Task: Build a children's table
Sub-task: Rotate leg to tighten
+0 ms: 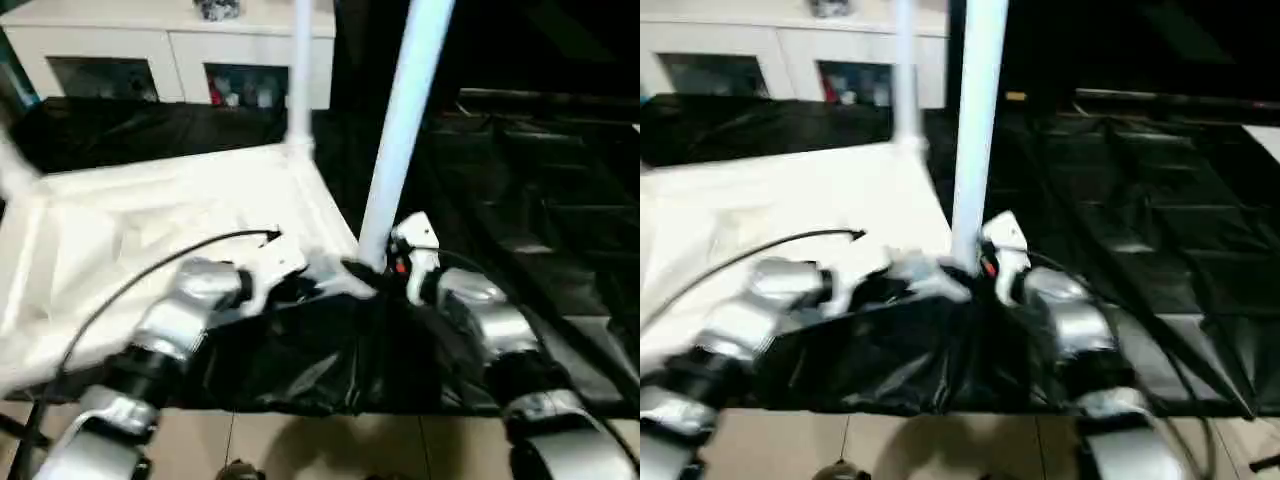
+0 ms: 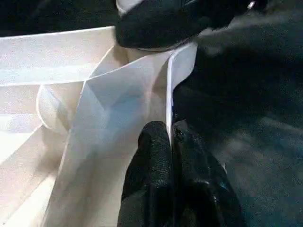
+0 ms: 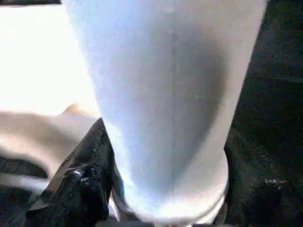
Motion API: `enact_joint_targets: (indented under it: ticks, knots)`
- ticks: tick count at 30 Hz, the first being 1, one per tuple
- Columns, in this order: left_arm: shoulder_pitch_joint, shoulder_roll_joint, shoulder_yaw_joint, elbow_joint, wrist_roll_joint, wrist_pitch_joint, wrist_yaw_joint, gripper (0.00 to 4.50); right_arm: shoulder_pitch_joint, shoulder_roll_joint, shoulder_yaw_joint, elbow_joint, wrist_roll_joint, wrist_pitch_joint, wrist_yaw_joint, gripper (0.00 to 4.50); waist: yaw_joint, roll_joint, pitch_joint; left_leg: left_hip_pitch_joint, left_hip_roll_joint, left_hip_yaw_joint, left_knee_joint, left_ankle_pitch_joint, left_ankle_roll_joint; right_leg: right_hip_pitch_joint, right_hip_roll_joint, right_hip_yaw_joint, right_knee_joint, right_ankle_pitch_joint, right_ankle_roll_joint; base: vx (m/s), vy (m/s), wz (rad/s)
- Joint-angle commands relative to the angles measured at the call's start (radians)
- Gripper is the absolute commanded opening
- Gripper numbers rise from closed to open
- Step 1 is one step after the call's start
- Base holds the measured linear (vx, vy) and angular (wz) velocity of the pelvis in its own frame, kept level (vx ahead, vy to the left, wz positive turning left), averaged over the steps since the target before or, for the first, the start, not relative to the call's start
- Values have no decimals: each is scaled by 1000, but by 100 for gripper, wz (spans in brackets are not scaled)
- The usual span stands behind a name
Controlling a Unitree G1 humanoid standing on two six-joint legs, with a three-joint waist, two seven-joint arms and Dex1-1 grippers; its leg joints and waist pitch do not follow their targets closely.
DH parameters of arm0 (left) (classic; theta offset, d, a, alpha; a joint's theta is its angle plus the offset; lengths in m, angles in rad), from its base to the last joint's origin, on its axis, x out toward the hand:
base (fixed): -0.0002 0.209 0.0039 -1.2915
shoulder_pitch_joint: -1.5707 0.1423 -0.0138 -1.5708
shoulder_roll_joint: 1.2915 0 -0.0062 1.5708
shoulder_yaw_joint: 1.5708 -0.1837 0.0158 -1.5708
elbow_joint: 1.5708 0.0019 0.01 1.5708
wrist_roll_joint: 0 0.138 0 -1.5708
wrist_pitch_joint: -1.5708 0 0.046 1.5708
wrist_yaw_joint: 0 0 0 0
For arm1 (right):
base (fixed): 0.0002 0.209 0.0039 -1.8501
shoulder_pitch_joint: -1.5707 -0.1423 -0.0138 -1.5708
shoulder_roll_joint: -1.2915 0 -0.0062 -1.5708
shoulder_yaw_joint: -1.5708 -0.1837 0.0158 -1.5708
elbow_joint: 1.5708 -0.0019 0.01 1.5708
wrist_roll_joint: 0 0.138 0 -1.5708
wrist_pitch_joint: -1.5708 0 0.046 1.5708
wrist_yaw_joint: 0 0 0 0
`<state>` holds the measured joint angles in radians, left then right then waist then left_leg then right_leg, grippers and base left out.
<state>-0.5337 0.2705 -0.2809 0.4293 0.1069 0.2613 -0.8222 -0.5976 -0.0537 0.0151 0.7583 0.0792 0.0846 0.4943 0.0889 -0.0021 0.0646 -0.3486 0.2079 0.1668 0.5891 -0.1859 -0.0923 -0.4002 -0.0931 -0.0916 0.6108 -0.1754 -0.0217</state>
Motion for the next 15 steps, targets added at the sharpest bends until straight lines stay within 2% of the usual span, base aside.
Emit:
enact_joint_targets:
  ticks: [1, 2, 3, 4, 6, 8, 9, 11, 12, 15]
  knots:
    - [-34, -49, -33, -17, 12, 9, 50, 0, -24, 83, 35, 73, -18, 10, -80, 270, -3, 15, -64, 5, 16, -8, -81, -310, -21, 37, -57, 45, -98, -439, -127, 0, 0, 0]
    - [-33, -53, -35, -20, 12, 11, 50, 0, -31, 93, 32, 85, -19, 1, -96, 270, -7, 13, -66, -1, 15, -9, -82, -304, -21, 42, -56, 44, -94, -418, -131, 0, 0, 0]
    - [-30, -48, -42, -23, 14, 9, 36, 0, -35, 103, 31, 88, -16, -13, -90, 270, -7, 14, -67, -1, 15, -9, -82, -303, -20, 42, -54, 44, -93, -407, -132, 0, 0, 0]
    - [-28, -40, -50, -27, 18, 4, 23, 0, -39, 109, 32, 91, -13, -21, -86, 326, -8, 22, -69, 2, 16, -6, -80, -308, -18, 39, -54, 46, -94, -377, -139, 0, 0, 0]
    - [-24, -26, -60, -30, 22, -7, 2, 0, -43, 113, 31, 89, -2, -25, -68, 326, -7, 19, -72, -3, 17, -7, -81, -285, -11, 45, -52, 47, -84, -313, -157, 0, 0, 0]
    - [-17, -15, -61, -36, 21, -12, -14, 0, -42, 110, 24, 80, 2, -25, -52, 366, -6, 19, -74, -4, 17, -4, -80, -261, -2, 48, -51, 48, -79, -263, -176, 0, 0, 0]
    - [-14, -6, -62, -41, 17, -19, -31, 0, -41, 103, 27, 73, -4, -30, -43, 368, -6, 14, -74, -4, 17, -3, -80, -255, 2, 47, -51, 48, -79, -257, -179, 0, 0, 0]
    - [-3, 21, -63, -52, -2, -50, -90, 0, -35, 74, 37, 59, -11, -56, 6, 379, -5, 12, -75, -7, 17, -2, -79, -237, 12, 51, -53, 49, -76, -244, -184, 0, 0, 0]
    - [-2, 23, -63, -53, -3, -54, -94, 0, -35, 71, 38, 58, -10, -56, 13, 395, -4, 14, -76, -7, 17, -2, -78, -229, 13, 52, -54, 49, -73, -236, -187, 0, 0, 0]
    - [14, 77, -74, -62, -17, -100, -180, 0, -4, -6, 92, 4, -9, -63, 194, 395, -1, 15, -75, -6, 20, 1, -77, -217, 26, 51, -52, 50, -69, -189, -201, 0, 0, 0]
